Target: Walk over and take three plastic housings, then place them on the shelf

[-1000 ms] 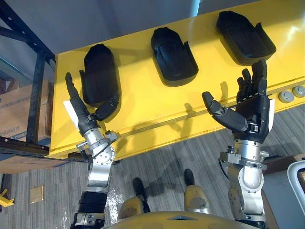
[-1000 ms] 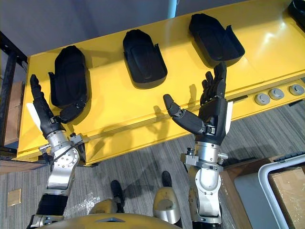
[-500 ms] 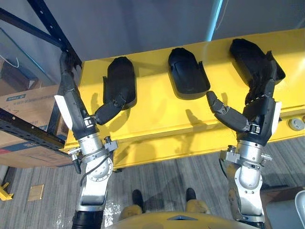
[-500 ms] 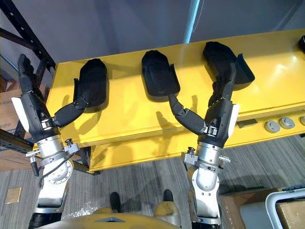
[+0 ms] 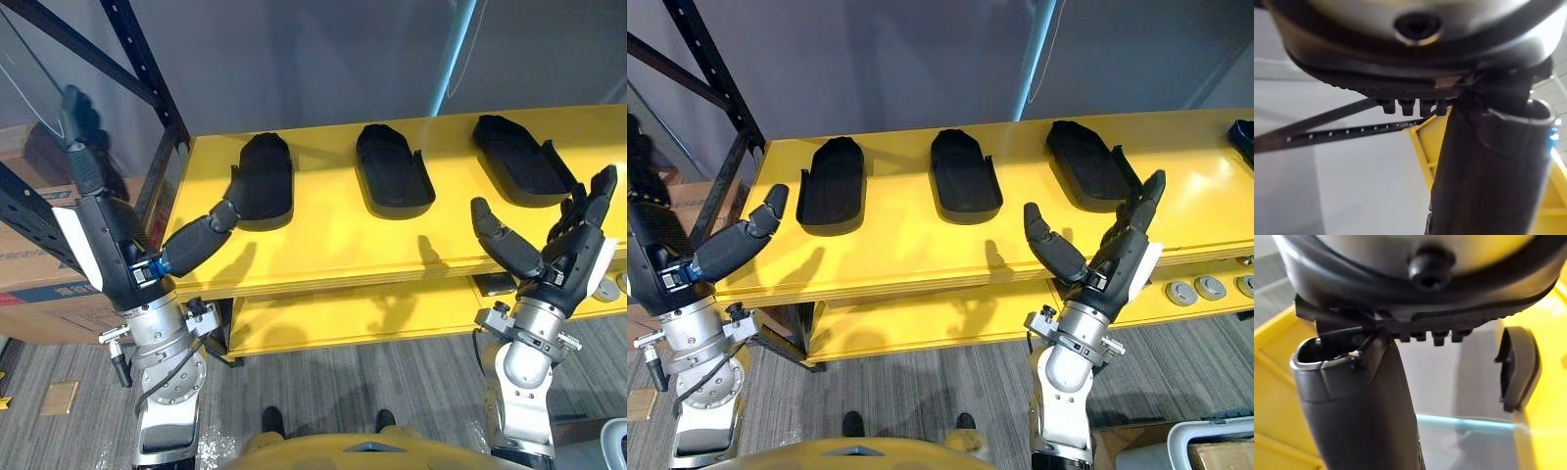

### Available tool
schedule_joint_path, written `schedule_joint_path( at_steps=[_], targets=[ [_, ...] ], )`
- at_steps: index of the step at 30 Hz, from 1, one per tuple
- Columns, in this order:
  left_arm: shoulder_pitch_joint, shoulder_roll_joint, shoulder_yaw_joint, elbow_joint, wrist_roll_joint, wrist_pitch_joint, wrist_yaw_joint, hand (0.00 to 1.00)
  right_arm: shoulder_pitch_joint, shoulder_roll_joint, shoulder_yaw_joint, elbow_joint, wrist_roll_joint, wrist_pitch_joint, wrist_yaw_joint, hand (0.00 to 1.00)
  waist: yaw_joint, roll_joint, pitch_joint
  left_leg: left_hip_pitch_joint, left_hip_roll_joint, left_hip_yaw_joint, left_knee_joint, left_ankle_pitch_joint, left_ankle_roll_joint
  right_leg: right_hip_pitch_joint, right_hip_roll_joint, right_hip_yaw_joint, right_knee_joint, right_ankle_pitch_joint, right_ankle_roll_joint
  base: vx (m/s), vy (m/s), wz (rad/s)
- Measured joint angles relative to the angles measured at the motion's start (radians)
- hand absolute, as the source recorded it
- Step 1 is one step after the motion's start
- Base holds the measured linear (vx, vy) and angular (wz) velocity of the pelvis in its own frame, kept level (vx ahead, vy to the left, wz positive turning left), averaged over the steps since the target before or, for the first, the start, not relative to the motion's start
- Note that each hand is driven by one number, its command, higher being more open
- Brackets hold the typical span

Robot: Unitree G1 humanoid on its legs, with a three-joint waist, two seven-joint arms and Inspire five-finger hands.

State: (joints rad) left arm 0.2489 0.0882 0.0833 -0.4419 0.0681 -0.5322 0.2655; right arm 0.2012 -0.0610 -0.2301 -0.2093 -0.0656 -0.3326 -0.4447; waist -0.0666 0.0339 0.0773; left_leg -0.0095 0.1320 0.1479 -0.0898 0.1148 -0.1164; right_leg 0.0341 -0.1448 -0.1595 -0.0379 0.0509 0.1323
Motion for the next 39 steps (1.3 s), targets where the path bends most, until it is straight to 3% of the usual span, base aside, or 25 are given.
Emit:
schedule_joint_path(
  at_steps=[2, 4, 5, 7, 10, 15, 17, 19, 22, 27, 34, 39],
  targets=[
    [0.010, 0.003, -0.006, 0.000, -0.151, 0.002, -0.164, 1.00, 0.001, 0.001, -0.036, 0.017, -0.007, 0.026, -0.026, 1.00, 0.004, -0.001, 0.000, -0.003, 0.000, -0.001, 0.000, 0.001, 0.000, -0.003, 0.000, -0.001, 0.000, 0.001, 0.000, 0.00, 0.000, 0.00],
    [0.043, 0.021, -0.051, -0.001, -0.374, 0.033, -0.410, 1.00, 0.001, 0.009, -0.105, 0.046, -0.007, 0.042, -0.058, 1.00, 0.007, -0.002, 0.001, -0.004, 0.000, 0.000, 0.000, 0.000, 0.000, -0.003, 0.000, -0.001, 0.000, 0.001, 0.000, 0.00, 0.000, 0.00],
    [0.049, 0.030, -0.070, -0.001, -0.424, 0.052, -0.467, 1.00, 0.001, 0.013, -0.123, 0.056, -0.007, 0.044, -0.068, 1.00, 0.007, -0.002, 0.001, -0.004, 0.000, 0.000, 0.000, 0.000, -0.001, -0.004, 0.000, 0.000, 0.000, 0.001, 0.000, 0.00, -0.008, -0.03],
    [0.062, 0.075, -0.147, 0.002, -0.548, 0.157, -0.668, 1.00, 0.003, 0.020, -0.168, 0.099, -0.005, 0.045, -0.091, 1.00, 0.003, -0.002, 0.001, -0.002, 0.001, 0.012, 0.000, -0.001, -0.002, -0.009, 0.000, 0.010, 0.000, 0.002, 0.000, -0.01, -0.005, -0.13],
    [0.061, 0.142, -0.257, 0.036, -0.576, 0.302, -0.840, 1.00, 0.002, 0.020, -0.180, 0.168, 0.025, 0.049, -0.080, 1.00, -0.016, -0.002, 0.000, 0.007, 0.002, 0.040, 0.000, -0.005, -0.003, -0.016, 0.000, 0.036, 0.001, 0.005, 0.002, -0.01, 0.002, -0.23],
    [0.062, 0.172, -0.320, 0.194, -0.589, 0.501, -0.957, 1.00, 0.038, 0.023, -0.195, 0.283, 0.129, 0.049, -0.030, 1.00, -0.031, 0.011, -0.009, 0.028, 0.013, 0.080, 0.000, -0.021, -0.005, -0.019, 0.003, 0.073, 0.001, 0.006, 0.003, -0.01, -0.003, -0.24],
    [0.065, 0.199, -0.326, 0.241, -0.589, 0.552, -0.995, 1.00, 0.050, 0.024, -0.194, 0.330, 0.133, 0.051, -0.004, 1.00, -0.030, 0.014, -0.010, 0.035, 0.018, 0.092, 0.000, -0.026, -0.008, -0.019, 0.007, 0.083, 0.001, 0.005, 0.004, -0.01, -0.011, -0.16],
    [0.066, 0.233, -0.346, 0.273, -0.586, 0.615, -1.038, 1.00, 0.056, 0.023, -0.197, 0.384, 0.216, 0.064, 0.073, 1.00, -0.031, 0.016, -0.012, 0.035, 0.019, 0.096, 0.000, -0.033, -0.014, -0.019, 0.008, 0.084, 0.001, 0.005, 0.004, 0.00, -0.004, -0.04],
    [0.064, 0.238, -0.378, 0.371, -0.567, 0.676, -1.018, 1.00, 0.051, 0.017, -0.187, 0.515, 0.279, 0.112, 0.188, 1.00, -0.024, 0.011, -0.015, 0.044, 0.017, 0.109, 0.000, -0.036, -0.010, -0.017, 0.003, 0.091, 0.001, 0.005, 0.003, 0.01, 0.009, -0.05],
    [0.038, 0.197, -0.317, 0.718, -0.524, 0.681, -0.812, 1.00, 0.026, 0.016, -0.129, 0.751, 0.275, 0.226, 0.302, 1.00, -0.020, -0.004, -0.015, 0.052, 0.016, 0.101, 0.000, -0.033, -0.007, -0.005, -0.001, 0.083, -0.001, -0.001, 0.000, 0.00, 0.003, 0.03],
    [0.023, 0.104, -0.092, 1.079, -0.546, 0.487, -0.637, 1.00, -0.025, 0.035, -0.163, 1.084, 0.411, 0.320, 0.393, 1.00, 0.014, -0.045, -0.002, 0.057, -0.005, 0.063, 0.000, -0.035, -0.004, 0.035, -0.011, 0.040, -0.018, -0.006, 0.000, 0.01, 0.006, 0.17],
    [0.004, 0.047, 0.004, 1.234, -0.527, 0.437, -0.463, 1.00, -0.033, 0.076, -0.155, 1.140, 0.437, 0.324, 0.434, 1.00, 0.014, -0.065, 0.009, 0.089, -0.006, 0.062, -0.001, -0.042, -0.006, 0.064, -0.011, 0.036, -0.020, -0.015, 0.001, 0.00, 0.002, 0.01]
  ],
)
